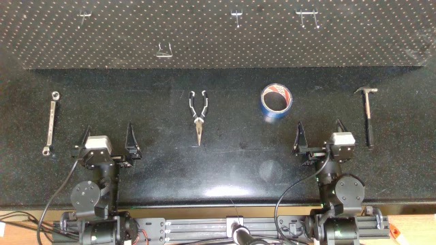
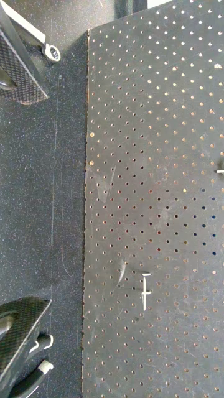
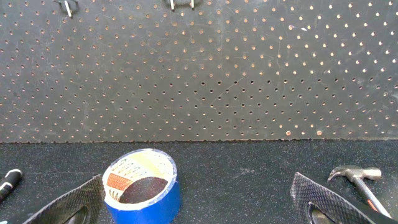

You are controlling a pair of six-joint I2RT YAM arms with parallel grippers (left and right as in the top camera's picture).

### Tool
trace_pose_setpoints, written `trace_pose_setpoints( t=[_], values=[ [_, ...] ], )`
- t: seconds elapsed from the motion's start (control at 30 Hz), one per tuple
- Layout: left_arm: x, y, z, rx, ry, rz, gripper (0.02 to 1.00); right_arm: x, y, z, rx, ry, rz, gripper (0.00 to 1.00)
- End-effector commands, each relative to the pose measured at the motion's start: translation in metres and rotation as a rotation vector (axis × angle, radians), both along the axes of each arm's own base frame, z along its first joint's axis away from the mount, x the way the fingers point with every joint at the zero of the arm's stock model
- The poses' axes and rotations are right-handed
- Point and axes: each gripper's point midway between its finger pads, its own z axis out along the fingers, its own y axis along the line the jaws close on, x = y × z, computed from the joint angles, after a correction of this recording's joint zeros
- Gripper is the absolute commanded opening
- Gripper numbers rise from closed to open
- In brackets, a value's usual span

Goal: Place Tools Onto Pegboard

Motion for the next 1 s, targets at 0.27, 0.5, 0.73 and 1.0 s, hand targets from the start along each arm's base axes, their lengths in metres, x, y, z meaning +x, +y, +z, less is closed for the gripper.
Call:
trace_pose_setpoints(
  t=[0.27, 0.5, 0.73, 1.0],
  values=[
    [-0.0008, 0.0065, -0.0012, -0.059, -0.008, 0.042, 0.993, -0.0001, -0.0026, -0.0005, -0.012, -0.005, -0.013, 0.976],
    [-0.0001, -0.0012, -0.0012, -0.058, -0.008, 0.015, 0.996, -0.0001, -0.0026, -0.0005, -0.012, -0.005, -0.013, 0.976],
    [-0.0001, -0.0014, -0.0012, -0.058, -0.008, 0.014, 0.996, -0.0001, -0.0027, -0.0005, -0.012, -0.005, -0.013, 0.976],
    [-0.0002, -0.0006, -0.0011, -0.058, -0.008, 0.018, 0.993, -0.0001, -0.0026, -0.0005, -0.012, -0.005, -0.013, 0.976]
  ],
)
